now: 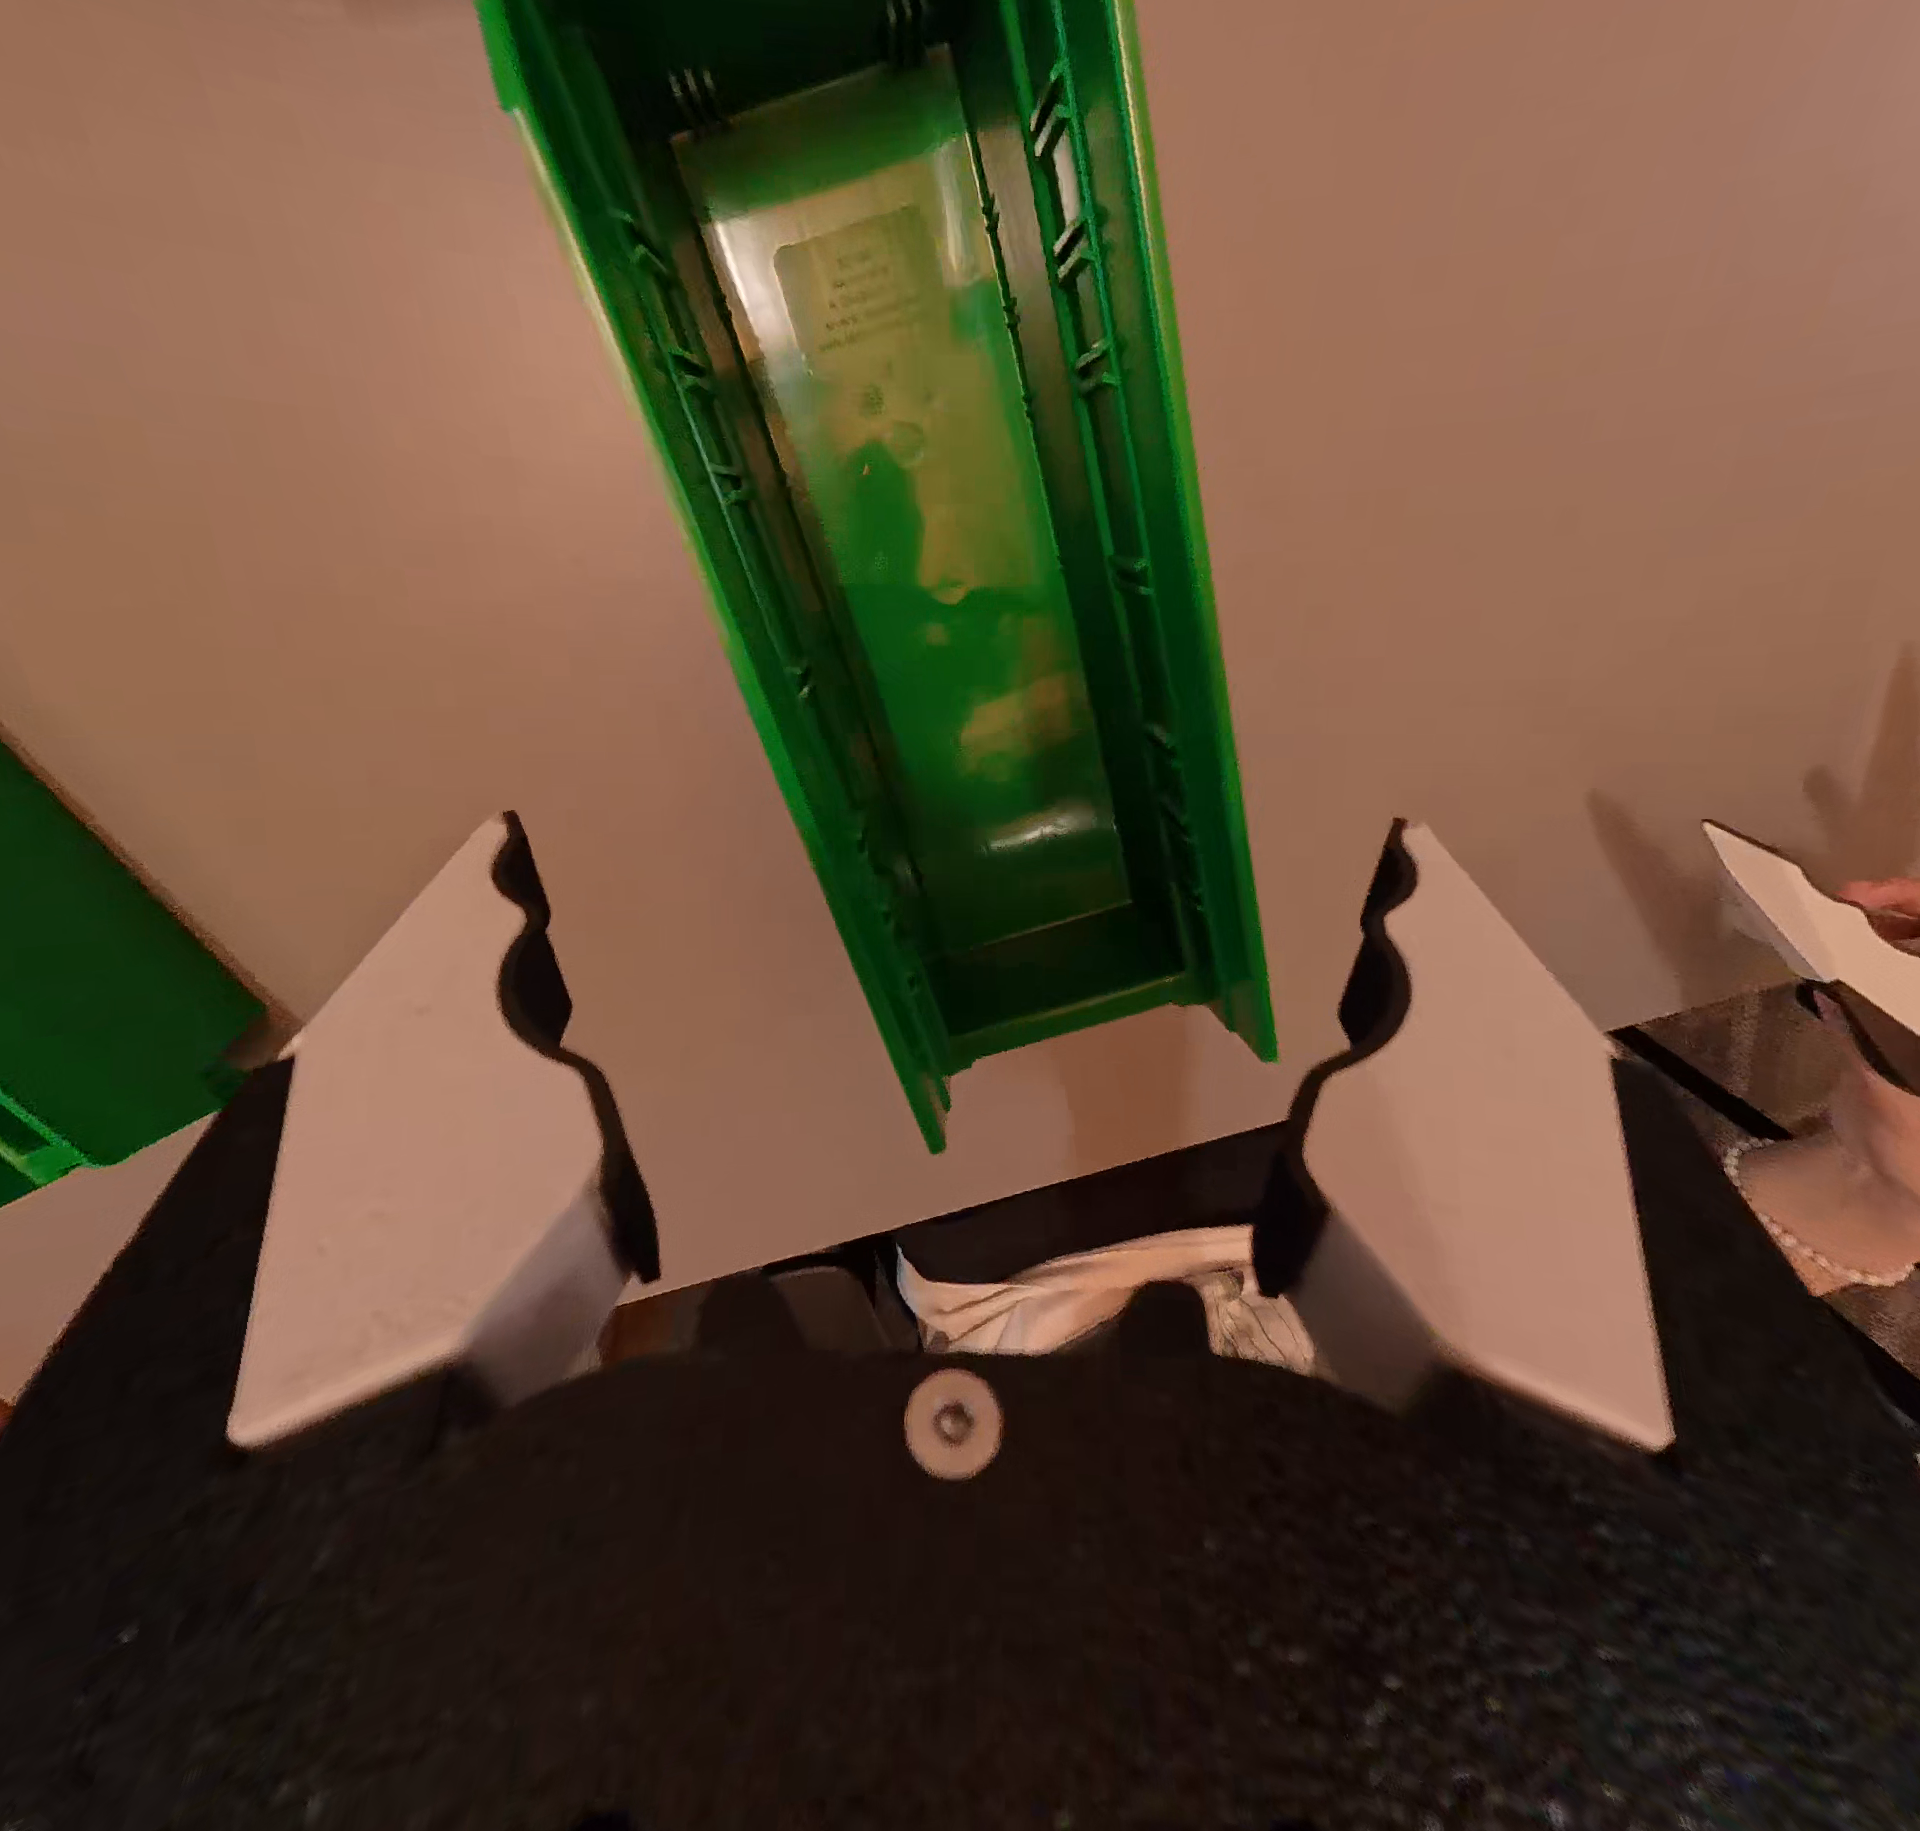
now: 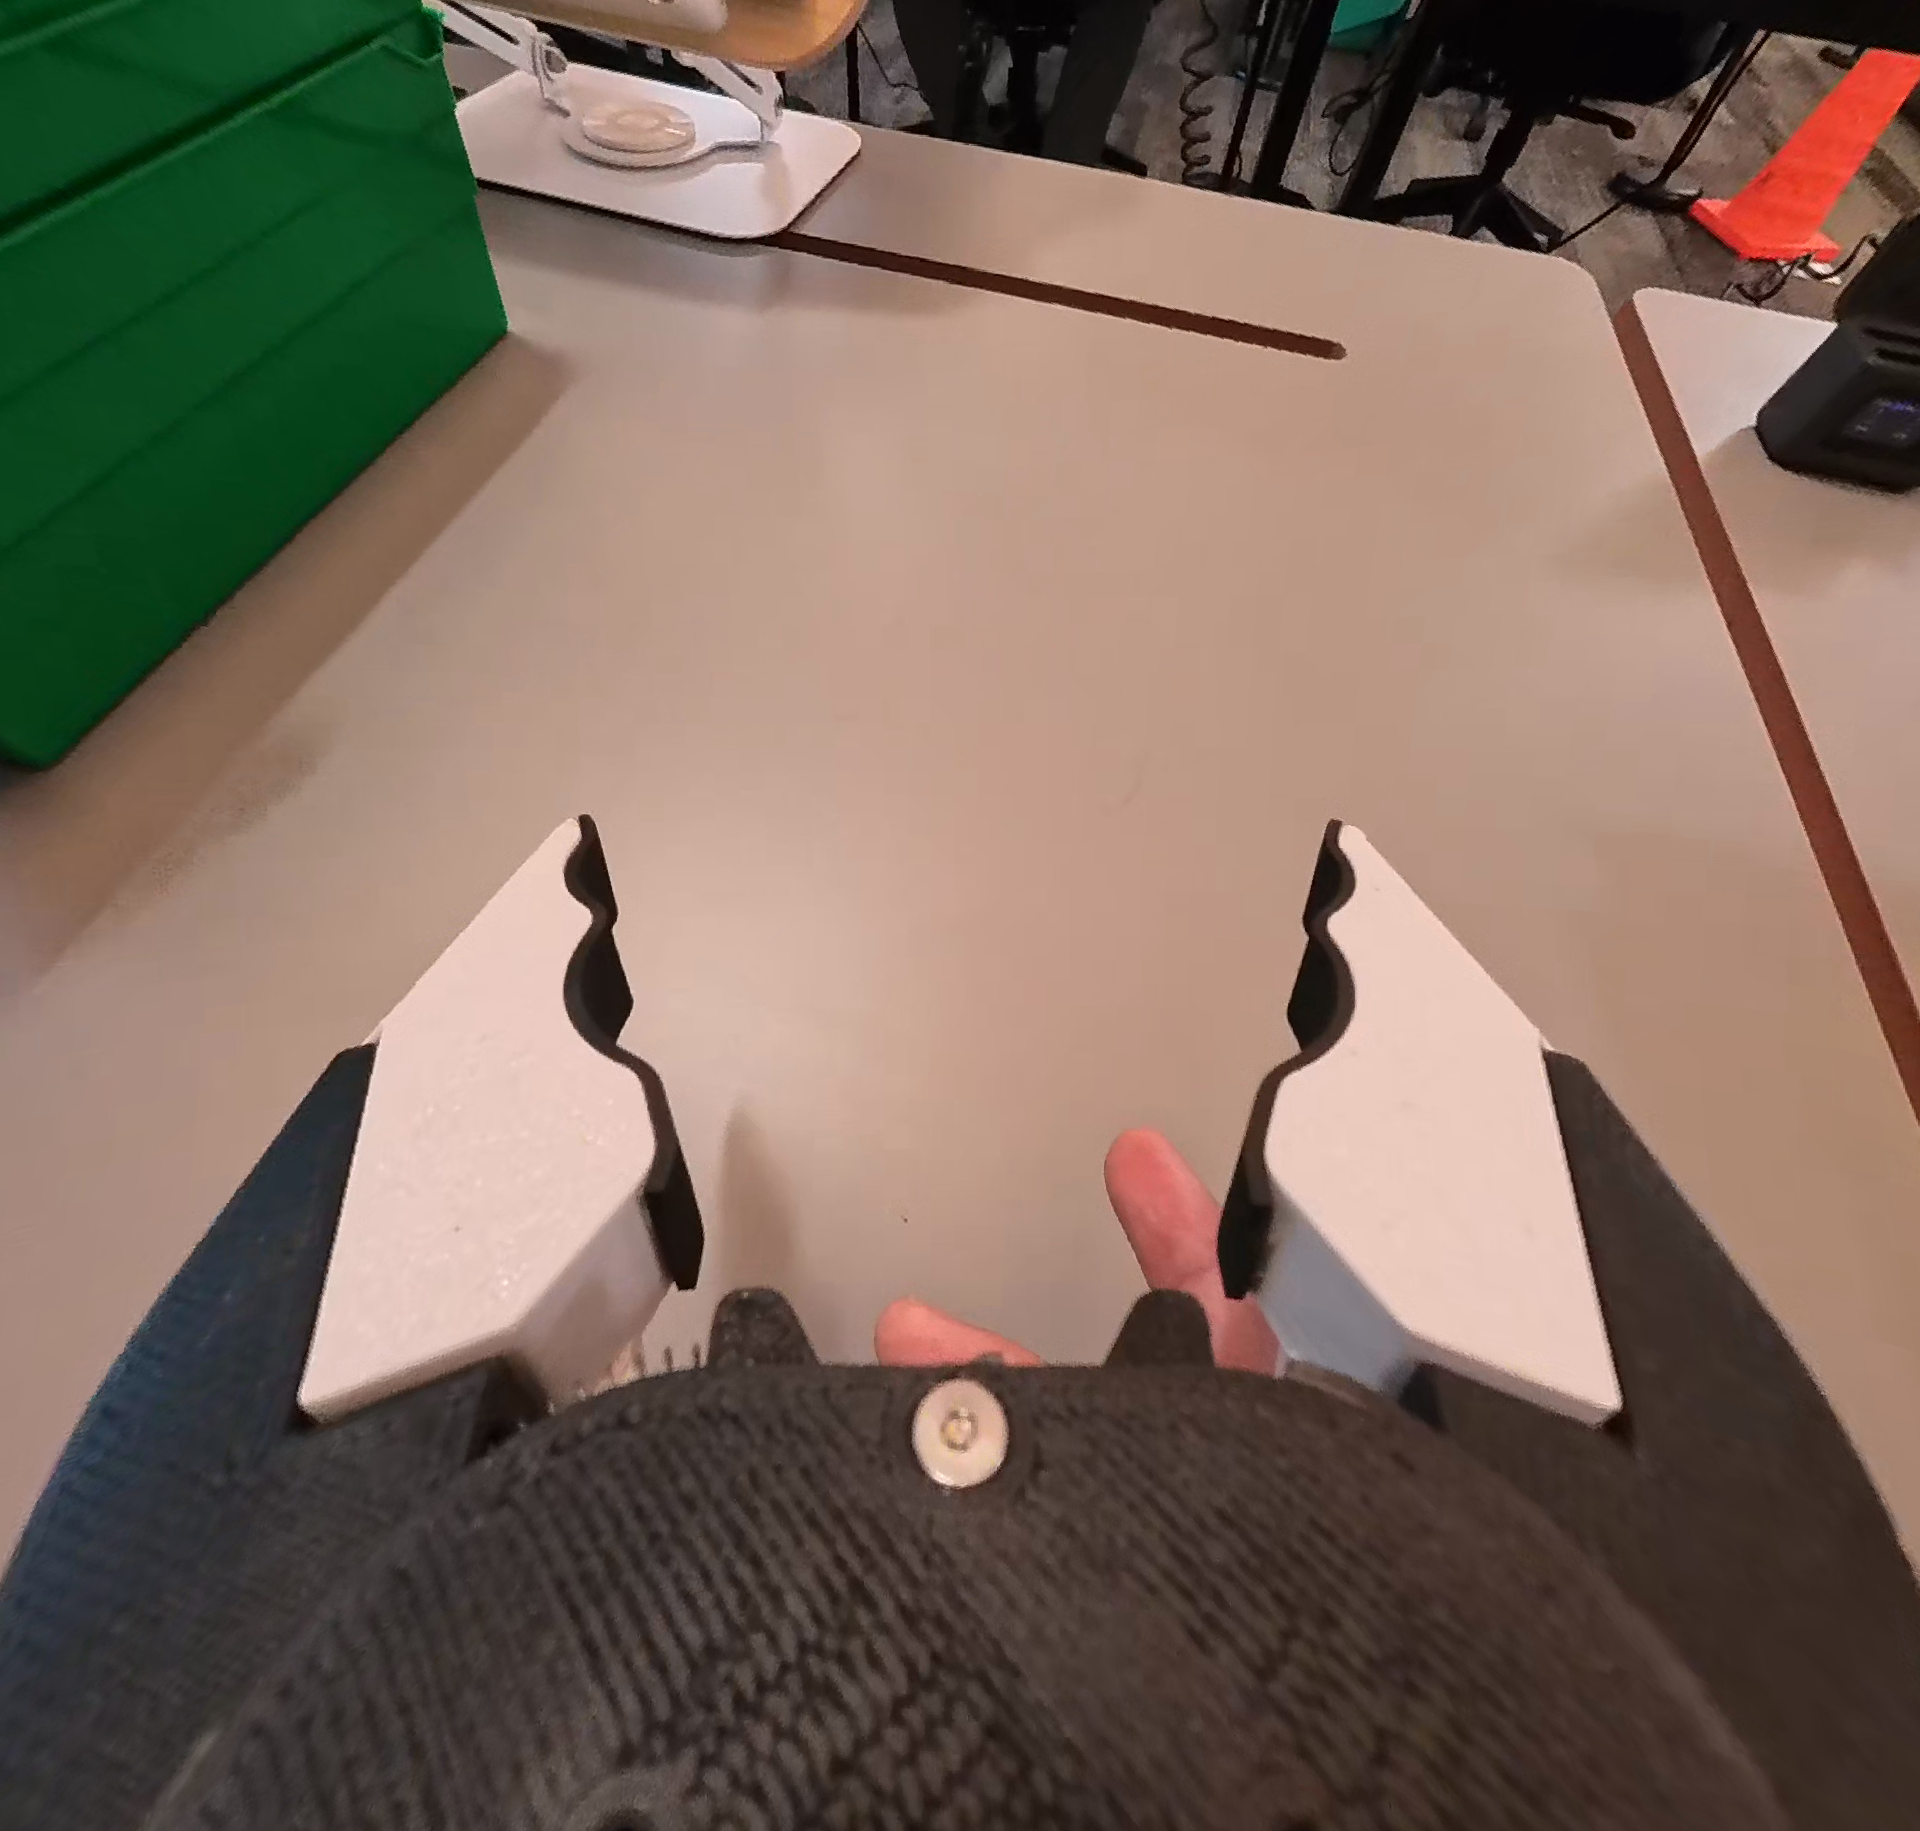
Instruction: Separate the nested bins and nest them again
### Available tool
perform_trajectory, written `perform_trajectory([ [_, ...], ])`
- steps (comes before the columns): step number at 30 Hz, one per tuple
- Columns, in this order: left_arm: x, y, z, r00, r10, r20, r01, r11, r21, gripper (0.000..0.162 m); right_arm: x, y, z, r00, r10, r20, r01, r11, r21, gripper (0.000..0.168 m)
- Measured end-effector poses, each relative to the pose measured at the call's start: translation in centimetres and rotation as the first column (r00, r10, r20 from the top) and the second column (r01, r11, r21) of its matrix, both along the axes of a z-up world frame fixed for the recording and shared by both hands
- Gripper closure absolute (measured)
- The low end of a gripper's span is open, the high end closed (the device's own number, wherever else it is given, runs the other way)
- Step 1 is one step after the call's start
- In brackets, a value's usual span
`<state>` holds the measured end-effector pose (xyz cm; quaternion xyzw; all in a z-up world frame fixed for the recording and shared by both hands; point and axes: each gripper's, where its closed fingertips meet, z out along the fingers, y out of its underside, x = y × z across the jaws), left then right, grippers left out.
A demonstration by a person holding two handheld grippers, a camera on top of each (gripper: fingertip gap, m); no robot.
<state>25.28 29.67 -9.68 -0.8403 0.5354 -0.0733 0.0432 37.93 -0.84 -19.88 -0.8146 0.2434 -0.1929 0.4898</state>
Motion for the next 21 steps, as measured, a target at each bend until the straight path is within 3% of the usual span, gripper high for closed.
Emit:
perform_trajectory([
  [5,0.3,0.0,-1.5,0.999,0.021,-0.038,-0.019,0.998,0.065,0.008,-0.2,0.6,0.3,1.0,0.015,0.004,-0.015,1.0,0.006,0.038],
  [13,0.4,-0.8,-5.2,0.992,0.075,-0.098,-0.073,0.997,0.017,0.008,0.1,1.4,0.5,1.0,0.027,-0.006,-0.027,0.999,0.029,0.038],
  [17,0.2,-1.1,-6.2,0.988,0.084,-0.129,-0.084,0.996,0.001,0.033,0.1,1.5,0.2,0.999,0.032,-0.011,-0.032,0.999,0.022,0.038],
  [21,0.3,-1.3,-6.2,0.987,0.087,-0.138,-0.089,0.996,-0.012,0.042,0.2,1.5,0.0,0.999,0.03,-0.017,-0.03,0.999,0.022,0.038],
])
